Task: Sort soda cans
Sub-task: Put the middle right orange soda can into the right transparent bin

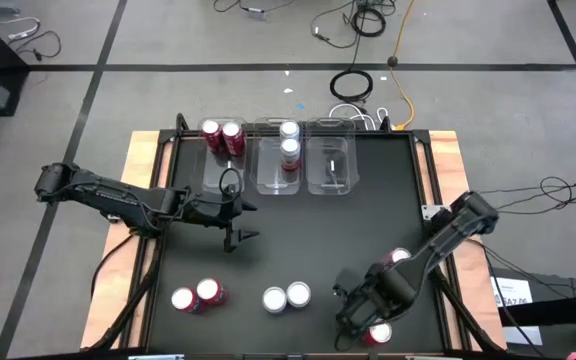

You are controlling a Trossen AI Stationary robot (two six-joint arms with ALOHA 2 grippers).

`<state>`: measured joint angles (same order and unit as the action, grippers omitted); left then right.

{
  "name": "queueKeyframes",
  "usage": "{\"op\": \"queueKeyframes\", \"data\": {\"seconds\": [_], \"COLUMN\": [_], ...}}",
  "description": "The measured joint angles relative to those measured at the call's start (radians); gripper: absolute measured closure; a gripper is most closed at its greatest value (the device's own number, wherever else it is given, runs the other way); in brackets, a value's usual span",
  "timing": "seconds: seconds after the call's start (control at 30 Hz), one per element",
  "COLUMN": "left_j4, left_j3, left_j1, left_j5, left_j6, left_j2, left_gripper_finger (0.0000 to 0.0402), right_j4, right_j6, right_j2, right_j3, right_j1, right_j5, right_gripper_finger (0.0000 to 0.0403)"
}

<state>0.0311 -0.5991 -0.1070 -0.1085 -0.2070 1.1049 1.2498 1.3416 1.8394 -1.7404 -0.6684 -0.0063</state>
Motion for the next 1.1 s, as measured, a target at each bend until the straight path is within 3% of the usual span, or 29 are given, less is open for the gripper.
{"op": "queueKeyframes", "data": {"seconds": [0.23, 0.5, 1.1], "left_j4": [0.0, 0.0, 0.0], "left_j3": [0.0, 0.0, 0.0], "left_j1": [0.0, 0.0, 0.0], "left_j5": [0.0, 0.0, 0.0], "left_j6": [0.0, 0.0, 0.003], "left_j2": [0.0, 0.0, 0.0], "left_gripper_finger": [0.0034, 0.0034, 0.0034], "right_j4": [0.021, 0.015, -0.14], "right_j6": [-0.068, -0.069, -0.043], "right_j2": [0.073, 0.074, 0.074], "right_j3": [-0.051, -0.049, 0.126], "right_j1": [-0.002, -0.002, -0.022], "right_j5": [-0.048, -0.012, -0.082], "right_gripper_finger": [0.001, 0.001, 0.0009]}}
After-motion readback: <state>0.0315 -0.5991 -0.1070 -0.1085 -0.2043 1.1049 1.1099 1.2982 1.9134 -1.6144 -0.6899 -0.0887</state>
